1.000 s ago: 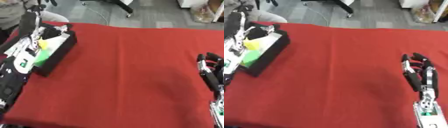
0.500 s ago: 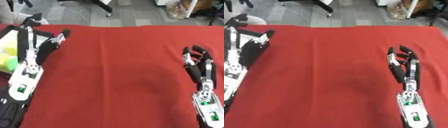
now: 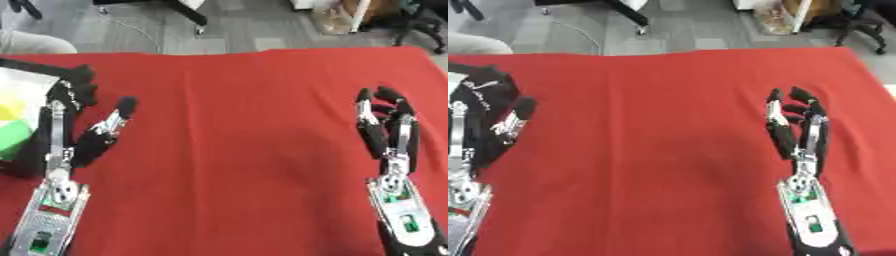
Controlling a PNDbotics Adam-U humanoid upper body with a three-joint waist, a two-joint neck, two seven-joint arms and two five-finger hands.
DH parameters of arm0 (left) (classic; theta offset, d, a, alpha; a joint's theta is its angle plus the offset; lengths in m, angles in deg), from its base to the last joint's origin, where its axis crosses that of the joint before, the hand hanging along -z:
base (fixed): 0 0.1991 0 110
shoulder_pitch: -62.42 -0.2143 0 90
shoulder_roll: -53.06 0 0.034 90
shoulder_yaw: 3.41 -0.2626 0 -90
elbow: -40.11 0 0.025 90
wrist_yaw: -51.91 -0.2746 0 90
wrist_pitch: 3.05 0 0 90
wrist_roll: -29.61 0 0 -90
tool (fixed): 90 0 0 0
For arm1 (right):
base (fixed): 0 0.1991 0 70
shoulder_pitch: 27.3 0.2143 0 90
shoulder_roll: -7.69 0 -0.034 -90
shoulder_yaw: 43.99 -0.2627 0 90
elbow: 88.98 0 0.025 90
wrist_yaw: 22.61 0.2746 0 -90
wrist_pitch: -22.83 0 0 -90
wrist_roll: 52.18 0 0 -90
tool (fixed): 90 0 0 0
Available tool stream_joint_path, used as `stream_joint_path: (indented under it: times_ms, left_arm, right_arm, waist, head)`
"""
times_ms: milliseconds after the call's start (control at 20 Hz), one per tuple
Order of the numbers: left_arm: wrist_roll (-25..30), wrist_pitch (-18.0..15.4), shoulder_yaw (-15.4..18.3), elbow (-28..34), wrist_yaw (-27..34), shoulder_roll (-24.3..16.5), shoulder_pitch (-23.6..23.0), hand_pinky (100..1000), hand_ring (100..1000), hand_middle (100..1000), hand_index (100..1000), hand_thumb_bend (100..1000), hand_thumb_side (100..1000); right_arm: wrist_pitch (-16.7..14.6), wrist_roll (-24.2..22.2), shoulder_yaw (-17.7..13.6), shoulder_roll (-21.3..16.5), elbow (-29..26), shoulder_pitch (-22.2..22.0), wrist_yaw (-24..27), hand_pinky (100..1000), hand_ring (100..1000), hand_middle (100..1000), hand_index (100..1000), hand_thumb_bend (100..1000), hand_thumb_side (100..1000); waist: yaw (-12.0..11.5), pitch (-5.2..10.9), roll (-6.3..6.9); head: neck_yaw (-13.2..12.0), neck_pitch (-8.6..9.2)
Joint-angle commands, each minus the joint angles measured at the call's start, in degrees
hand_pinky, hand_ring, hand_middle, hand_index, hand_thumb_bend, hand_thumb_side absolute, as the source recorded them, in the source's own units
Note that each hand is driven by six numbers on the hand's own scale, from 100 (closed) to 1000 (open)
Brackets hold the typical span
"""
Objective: Pick up the objects with one hand, pass them to the other hand, and then place them into the box on the other side of the table.
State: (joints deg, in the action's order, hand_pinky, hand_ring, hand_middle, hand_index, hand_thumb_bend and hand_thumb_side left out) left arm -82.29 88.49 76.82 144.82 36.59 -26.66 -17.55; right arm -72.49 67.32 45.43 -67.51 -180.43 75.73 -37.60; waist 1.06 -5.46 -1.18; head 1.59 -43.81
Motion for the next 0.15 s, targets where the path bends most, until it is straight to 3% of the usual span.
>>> stream_joint_path:
  times_ms: [50,150]
  left_arm:
    - [0.0,-1.0,-0.3,0.7,3.2,0.0,0.0,659,716,719,851,762,650]
    - [0.0,-1.3,-0.4,0.3,4.2,0.1,-0.1,658,715,718,850,762,647]
  right_arm:
    - [-0.2,0.5,0.1,-0.2,-0.6,0.3,0.3,609,658,692,768,255,566]
    - [-0.2,0.5,0.4,-0.2,-0.5,0.2,0.4,608,656,690,766,252,565]
  waist:
    - [0.0,0.73,-0.24]
    - [0.0,0.74,-0.22]
  head:
    - [0.1,-0.31]
    - [-0.2,-0.31]
